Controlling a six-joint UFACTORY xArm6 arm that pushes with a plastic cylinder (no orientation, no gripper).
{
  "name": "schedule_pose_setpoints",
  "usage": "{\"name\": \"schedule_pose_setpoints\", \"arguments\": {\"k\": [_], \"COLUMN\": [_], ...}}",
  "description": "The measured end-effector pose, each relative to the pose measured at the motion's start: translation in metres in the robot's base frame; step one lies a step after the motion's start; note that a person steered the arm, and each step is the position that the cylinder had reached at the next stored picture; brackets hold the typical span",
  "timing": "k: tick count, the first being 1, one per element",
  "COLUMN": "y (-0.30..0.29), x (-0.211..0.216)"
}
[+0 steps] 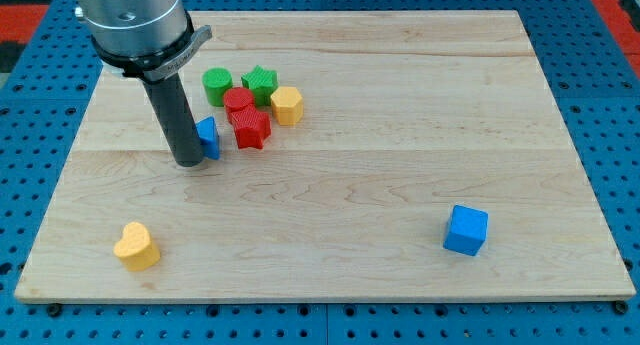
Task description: Push the yellow heart into the blue triangle
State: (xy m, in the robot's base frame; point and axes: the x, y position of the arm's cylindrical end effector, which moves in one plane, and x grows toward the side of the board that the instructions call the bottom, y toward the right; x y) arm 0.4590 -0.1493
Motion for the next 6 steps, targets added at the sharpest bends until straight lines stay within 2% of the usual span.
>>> {"name": "schedule_pose_setpoints", "arguments": {"k": [1, 2, 3, 4, 5, 6], "y": [0.013, -0.001, -0.002, -0.009, -0.053, -0.074], "x": [-0.004, 0.024, 0.086, 0.125, 0.158, 0.158]}}
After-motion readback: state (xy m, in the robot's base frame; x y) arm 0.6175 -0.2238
